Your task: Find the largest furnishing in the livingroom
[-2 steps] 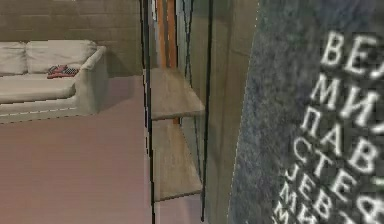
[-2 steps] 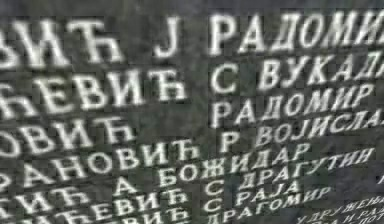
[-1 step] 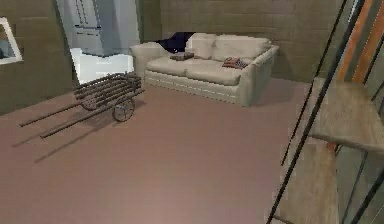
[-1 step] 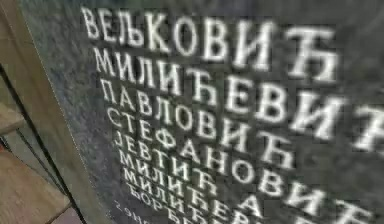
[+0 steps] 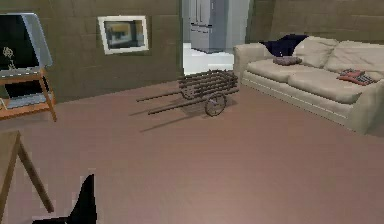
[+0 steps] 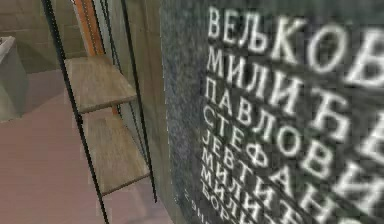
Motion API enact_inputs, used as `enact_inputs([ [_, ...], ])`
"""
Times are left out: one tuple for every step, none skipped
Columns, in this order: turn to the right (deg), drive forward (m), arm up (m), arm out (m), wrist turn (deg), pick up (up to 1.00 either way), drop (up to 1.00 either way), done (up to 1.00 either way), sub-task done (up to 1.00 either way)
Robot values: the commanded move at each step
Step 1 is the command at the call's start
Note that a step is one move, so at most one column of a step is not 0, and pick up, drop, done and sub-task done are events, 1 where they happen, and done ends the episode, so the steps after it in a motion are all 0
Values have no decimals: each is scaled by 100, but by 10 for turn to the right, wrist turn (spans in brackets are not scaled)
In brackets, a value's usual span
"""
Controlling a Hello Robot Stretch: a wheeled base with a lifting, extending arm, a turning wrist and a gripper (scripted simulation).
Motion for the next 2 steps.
enact_inputs([
  [0, 15, 0, 0, 0, 0, 0, 0, 0],
  [270, 0, 0, 0, 0, 0, 0, 0, 0],
])
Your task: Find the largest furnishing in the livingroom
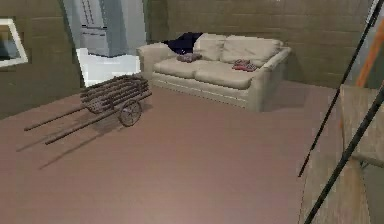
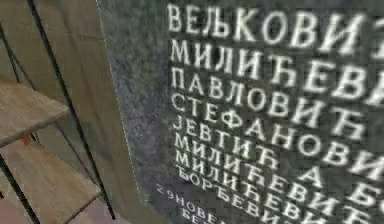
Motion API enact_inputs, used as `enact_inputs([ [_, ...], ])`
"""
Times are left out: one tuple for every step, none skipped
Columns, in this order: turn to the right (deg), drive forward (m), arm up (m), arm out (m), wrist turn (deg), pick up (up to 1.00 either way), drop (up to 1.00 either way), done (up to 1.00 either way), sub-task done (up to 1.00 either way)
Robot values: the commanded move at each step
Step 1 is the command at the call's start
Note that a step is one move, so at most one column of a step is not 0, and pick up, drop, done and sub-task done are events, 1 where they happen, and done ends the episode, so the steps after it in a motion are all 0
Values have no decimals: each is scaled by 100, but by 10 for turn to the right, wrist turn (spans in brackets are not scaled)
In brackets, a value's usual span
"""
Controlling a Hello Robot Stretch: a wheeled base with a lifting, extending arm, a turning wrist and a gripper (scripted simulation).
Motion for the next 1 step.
enact_inputs([
  [0, 90, 0, 0, 0, 0, 0, 0, 0],
])
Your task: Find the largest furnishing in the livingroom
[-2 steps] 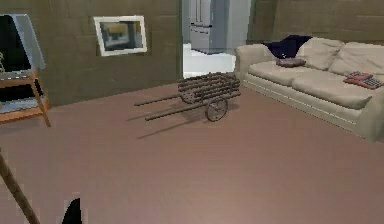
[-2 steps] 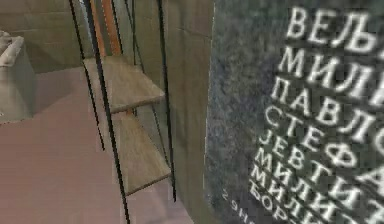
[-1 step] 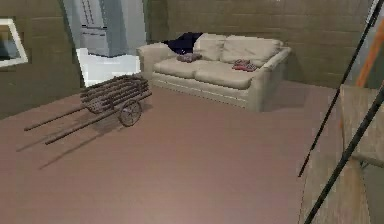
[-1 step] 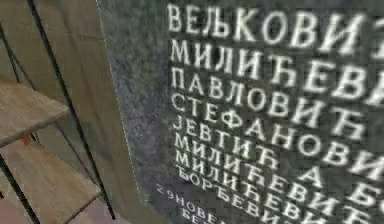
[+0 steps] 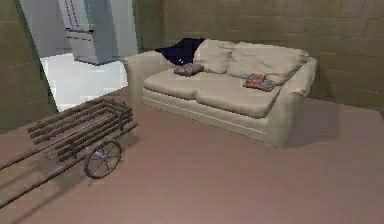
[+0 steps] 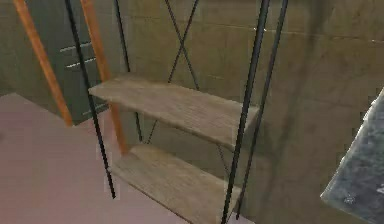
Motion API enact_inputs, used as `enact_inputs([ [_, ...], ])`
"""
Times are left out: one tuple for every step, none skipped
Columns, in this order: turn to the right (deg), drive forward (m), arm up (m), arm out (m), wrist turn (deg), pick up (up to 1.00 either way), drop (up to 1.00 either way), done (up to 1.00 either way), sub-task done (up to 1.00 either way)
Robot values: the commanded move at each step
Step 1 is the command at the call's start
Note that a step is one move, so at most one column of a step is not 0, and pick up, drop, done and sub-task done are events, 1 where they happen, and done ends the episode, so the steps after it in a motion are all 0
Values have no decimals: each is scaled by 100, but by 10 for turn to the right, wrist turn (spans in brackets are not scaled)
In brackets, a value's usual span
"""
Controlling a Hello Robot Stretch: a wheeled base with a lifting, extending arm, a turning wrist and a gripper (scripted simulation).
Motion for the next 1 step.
enact_inputs([
  [360, 0, 0, 0, 0, 0, 0, 0, 0],
])
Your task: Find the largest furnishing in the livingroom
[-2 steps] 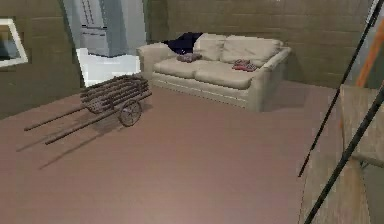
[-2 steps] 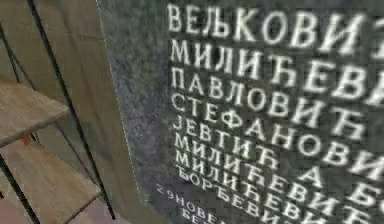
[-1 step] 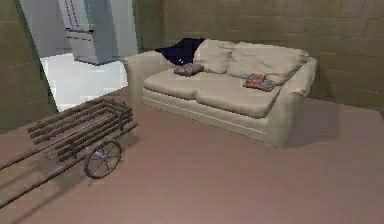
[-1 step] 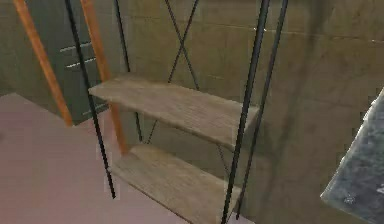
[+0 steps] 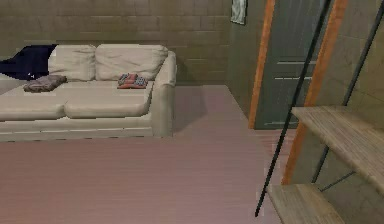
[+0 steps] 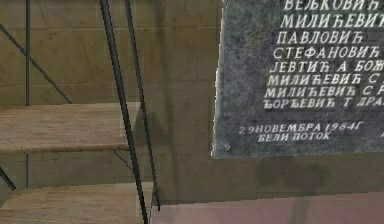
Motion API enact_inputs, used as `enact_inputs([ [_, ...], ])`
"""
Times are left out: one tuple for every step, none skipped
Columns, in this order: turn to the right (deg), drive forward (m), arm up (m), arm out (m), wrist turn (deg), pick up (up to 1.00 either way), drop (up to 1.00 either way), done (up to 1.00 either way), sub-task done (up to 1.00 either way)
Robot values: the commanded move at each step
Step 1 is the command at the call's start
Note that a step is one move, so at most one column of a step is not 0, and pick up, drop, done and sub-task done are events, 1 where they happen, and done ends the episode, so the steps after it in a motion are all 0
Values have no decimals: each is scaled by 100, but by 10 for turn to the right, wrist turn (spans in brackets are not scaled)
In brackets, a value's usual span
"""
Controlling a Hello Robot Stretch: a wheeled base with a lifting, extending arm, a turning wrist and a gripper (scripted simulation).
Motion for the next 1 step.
enact_inputs([
  [0, 5, 0, 0, 0, 0, 0, 0, 0],
])
